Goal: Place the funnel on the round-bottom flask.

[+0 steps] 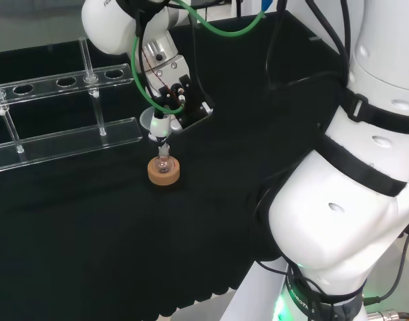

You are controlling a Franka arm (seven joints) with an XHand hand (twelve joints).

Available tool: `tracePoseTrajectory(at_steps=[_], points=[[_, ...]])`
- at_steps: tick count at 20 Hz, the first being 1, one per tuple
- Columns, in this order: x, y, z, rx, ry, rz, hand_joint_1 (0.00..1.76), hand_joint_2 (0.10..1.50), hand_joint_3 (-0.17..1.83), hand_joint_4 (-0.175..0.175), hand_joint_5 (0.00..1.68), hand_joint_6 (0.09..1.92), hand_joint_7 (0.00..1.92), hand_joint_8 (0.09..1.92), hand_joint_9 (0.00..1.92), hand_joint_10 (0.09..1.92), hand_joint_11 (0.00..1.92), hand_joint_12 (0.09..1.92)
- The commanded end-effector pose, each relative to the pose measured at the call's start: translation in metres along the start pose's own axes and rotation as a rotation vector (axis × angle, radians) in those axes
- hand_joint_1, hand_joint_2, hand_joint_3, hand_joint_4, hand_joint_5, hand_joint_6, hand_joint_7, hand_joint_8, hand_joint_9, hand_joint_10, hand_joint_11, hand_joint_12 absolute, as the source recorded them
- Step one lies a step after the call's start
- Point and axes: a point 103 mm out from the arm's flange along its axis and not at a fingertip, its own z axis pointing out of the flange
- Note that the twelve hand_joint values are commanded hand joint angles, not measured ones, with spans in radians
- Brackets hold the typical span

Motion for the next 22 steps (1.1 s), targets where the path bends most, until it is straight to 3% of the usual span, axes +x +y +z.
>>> tracePoseTrajectory(at_steps=[1,22], points=[[0.005,0.010,0.006,0.011,-0.002,-0.009,0.89,0.72,0.62,-0.014,0.62,0.29,0.53,0.62,0.82,0.46,0.62,1.25],[0.014,0.019,0.018,0.036,-0.015,-0.021,0.89,0.72,0.62,-0.017,0.59,0.33,0.52,0.63,0.80,0.46,0.62,1.25]])
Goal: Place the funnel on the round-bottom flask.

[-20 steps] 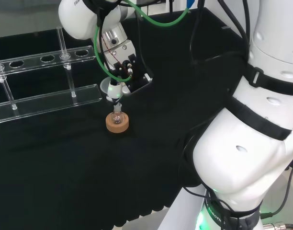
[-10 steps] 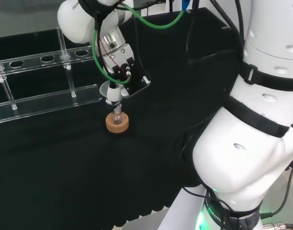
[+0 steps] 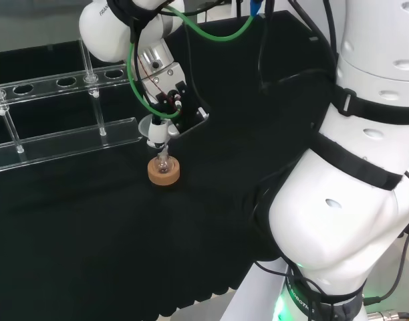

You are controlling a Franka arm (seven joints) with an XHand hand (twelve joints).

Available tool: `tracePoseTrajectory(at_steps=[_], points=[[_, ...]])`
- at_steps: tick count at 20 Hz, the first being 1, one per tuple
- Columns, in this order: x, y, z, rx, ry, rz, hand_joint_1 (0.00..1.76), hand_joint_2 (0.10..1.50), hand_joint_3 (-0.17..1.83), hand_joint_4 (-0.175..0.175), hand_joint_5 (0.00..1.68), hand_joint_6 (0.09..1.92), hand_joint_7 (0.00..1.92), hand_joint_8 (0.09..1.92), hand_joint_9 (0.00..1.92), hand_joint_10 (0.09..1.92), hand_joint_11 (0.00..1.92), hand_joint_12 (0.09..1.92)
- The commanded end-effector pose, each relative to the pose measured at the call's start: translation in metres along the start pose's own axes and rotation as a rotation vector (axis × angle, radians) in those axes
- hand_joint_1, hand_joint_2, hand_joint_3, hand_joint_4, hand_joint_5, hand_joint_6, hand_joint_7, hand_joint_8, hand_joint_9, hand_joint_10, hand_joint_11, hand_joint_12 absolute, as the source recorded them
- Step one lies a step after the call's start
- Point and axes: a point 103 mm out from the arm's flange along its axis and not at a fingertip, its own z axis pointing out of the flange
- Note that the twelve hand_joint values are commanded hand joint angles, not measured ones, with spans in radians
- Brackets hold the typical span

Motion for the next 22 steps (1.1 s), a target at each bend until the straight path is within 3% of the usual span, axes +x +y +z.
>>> tracePoseTrajectory(at_steps=[1,22], points=[[0.0061,0.0042,0.0061,-0.001,0.000,-0.005,0.89,0.72,0.62,-0.018,0.58,0.33,0.51,0.63,0.80,0.46,0.62,1.25],[0.0050,-0.0007,0.0060,-0.006,0.030,-0.019,0.82,0.66,0.63,-0.042,0.46,0.26,0.38,0.66,0.70,0.50,0.55,1.28]])
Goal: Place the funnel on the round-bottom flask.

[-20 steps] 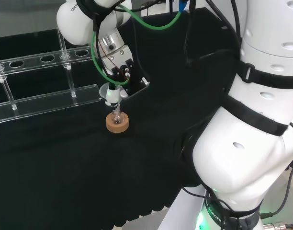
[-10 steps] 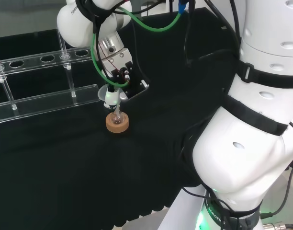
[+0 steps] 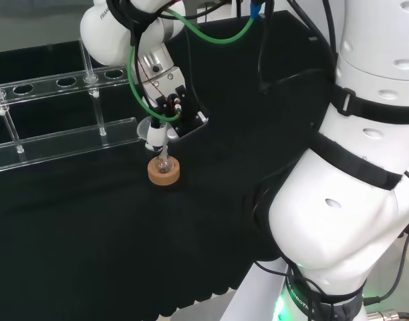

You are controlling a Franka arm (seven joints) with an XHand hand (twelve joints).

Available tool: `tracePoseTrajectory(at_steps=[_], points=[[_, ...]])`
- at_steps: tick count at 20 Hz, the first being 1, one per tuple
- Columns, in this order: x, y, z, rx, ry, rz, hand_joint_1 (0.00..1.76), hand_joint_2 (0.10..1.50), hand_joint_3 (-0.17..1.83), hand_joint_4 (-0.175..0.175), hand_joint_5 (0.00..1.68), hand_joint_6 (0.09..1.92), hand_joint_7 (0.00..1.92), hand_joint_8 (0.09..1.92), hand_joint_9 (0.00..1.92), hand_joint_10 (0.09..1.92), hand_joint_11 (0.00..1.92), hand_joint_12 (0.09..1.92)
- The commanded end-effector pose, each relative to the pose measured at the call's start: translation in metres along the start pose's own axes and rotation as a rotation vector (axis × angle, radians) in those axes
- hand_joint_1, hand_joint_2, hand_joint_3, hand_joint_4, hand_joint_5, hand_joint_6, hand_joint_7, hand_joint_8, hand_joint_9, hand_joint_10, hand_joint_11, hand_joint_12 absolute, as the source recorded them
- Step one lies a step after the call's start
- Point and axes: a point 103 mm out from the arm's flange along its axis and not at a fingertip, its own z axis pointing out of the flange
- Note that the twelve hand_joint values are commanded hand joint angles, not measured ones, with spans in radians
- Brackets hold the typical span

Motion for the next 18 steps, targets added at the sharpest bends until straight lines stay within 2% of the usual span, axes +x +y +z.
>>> tracePoseTrajectory(at_steps=[1,10,18], points=[[-0.0004,-0.0014,0.0004,-0.001,0.008,-0.006,0.82,0.66,0.63,-0.043,0.46,0.25,0.36,0.66,0.69,0.51,0.54,1.28],[-0.0035,-0.0046,0.0011,0.016,0.019,-0.017,0.74,0.63,0.61,-0.049,0.43,0.17,0.24,0.68,0.55,0.59,0.45,1.32],[-0.0041,-0.0049,0.0003,0.017,0.005,-0.009,0.70,0.62,0.55,-0.052,0.40,0.11,0.17,0.68,0.48,0.63,0.40,1.35]])
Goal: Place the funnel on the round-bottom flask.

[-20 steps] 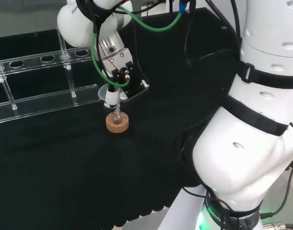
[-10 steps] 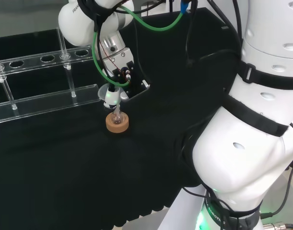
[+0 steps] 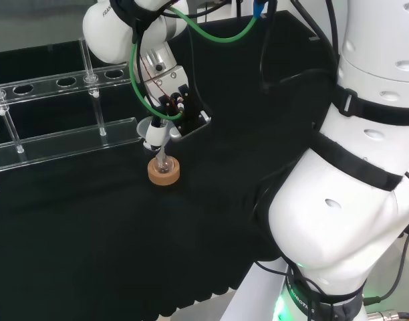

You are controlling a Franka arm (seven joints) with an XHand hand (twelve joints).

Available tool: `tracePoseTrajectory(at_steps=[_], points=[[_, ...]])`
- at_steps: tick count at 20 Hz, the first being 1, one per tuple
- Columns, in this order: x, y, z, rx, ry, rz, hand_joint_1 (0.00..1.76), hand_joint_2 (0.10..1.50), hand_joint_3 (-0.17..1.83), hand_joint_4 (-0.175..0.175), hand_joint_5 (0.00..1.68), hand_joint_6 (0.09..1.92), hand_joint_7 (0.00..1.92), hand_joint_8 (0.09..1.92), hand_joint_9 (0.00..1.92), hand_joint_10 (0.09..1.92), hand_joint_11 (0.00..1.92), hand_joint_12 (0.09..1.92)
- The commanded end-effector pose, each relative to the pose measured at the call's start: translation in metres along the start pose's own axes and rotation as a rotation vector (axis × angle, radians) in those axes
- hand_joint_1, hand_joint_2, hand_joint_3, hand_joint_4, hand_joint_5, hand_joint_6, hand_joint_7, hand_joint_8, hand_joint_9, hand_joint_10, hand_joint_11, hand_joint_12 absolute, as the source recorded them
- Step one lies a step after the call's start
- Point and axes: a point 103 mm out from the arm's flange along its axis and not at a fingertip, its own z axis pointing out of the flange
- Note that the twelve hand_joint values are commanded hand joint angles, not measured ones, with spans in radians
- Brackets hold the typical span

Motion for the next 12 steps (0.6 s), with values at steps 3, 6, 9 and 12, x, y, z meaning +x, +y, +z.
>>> tracePoseTrajectory(at_steps=[3,6,9,12], points=[[-0.0004,0.0001,-0.0005,0.002,-0.006,0.008,0.70,0.63,0.54,-0.053,0.40,0.10,0.17,0.68,0.47,0.64,0.39,1.36],[-0.0009,0.0003,-0.0006,0.006,-0.003,0.009,0.70,0.63,0.54,-0.053,0.40,0.09,0.16,0.68,0.46,0.65,0.39,1.36],[-0.0020,0.0006,0.0014,0.010,0.004,0.009,0.70,0.63,0.53,-0.053,0.40,0.09,0.15,0.68,0.46,0.65,0.39,1.36],[-0.0045,0.0008,0.0034,0.012,0.003,0.013,0.70,0.63,0.53,-0.053,0.40,0.09,0.15,0.68,0.45,0.65,0.39,1.36]])
